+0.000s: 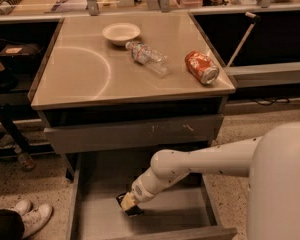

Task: Place rxbar chocolate into middle drawer

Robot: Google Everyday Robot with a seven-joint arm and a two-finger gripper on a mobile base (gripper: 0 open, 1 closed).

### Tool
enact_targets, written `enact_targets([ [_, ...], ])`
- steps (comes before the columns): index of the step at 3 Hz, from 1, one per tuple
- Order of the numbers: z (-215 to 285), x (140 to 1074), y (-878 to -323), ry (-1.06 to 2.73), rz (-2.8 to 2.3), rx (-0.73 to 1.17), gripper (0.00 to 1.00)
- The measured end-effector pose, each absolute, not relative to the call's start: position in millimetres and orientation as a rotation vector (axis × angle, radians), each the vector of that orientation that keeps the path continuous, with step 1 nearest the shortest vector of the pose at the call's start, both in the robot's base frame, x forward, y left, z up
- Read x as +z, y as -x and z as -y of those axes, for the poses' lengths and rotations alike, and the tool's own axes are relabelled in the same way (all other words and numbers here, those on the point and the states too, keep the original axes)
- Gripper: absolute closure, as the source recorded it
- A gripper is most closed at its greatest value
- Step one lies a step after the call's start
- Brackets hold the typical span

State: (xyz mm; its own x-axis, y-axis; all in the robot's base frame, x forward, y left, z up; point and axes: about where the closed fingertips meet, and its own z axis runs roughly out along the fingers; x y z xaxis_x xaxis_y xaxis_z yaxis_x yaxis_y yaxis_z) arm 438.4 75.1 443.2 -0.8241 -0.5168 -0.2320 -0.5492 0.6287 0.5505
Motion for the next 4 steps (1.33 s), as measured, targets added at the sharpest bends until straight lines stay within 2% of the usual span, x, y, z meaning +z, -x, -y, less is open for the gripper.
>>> enact_targets([
  [3,-81,392,-486,0.85,-2.784,0.901,1.0],
  [4,-81,392,-486,0.85,-2.783,0.901,0.81],
])
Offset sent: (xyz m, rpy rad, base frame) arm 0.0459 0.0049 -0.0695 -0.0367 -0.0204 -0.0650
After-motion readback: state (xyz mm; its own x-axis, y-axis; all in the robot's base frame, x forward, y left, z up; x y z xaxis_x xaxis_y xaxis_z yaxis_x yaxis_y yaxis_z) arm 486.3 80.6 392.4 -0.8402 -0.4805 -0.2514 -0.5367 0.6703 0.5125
